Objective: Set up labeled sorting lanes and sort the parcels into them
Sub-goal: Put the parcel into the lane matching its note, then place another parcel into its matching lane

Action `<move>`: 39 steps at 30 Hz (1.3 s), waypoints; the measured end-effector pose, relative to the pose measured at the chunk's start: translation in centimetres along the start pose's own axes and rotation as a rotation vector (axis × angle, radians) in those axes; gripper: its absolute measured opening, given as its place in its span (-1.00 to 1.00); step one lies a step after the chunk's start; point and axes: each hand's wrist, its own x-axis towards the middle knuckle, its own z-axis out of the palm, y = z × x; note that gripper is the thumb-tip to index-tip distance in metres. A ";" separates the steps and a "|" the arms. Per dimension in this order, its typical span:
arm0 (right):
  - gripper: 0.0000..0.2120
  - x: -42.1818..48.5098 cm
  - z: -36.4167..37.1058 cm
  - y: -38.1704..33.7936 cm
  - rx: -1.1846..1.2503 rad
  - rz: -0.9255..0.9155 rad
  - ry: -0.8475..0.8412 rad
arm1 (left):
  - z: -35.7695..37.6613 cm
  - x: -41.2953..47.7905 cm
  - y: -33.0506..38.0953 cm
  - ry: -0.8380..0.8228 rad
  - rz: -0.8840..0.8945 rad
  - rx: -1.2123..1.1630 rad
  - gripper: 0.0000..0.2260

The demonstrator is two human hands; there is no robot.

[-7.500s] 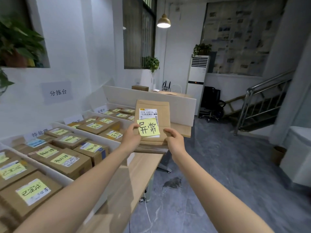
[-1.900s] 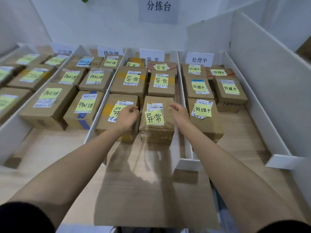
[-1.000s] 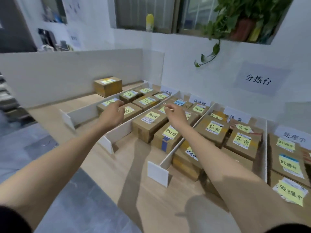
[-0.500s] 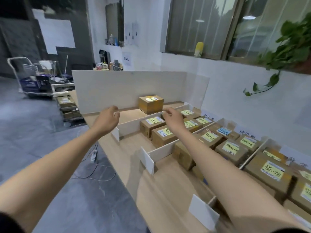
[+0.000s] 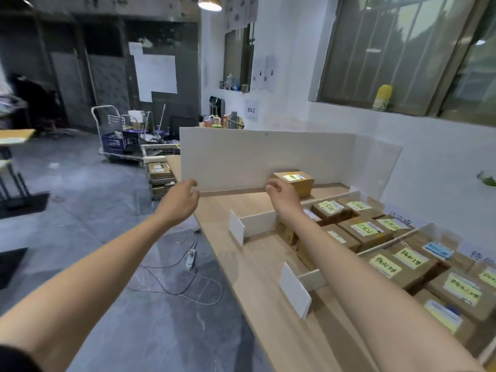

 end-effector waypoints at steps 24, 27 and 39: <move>-0.70 15.4 15.3 0.8 0.073 0.008 -0.093 | 0.2 12.9 -10.4 0.049 -0.071 -0.020 -0.73; -0.71 19.4 16.5 1.5 0.089 0.035 -0.073 | 1.6 17.8 -12.2 0.029 -0.064 -0.014 -0.74; -0.71 31.4 16.6 5.9 0.042 0.149 0.034 | 8.5 31.8 -12.4 -0.095 0.033 -0.031 -0.64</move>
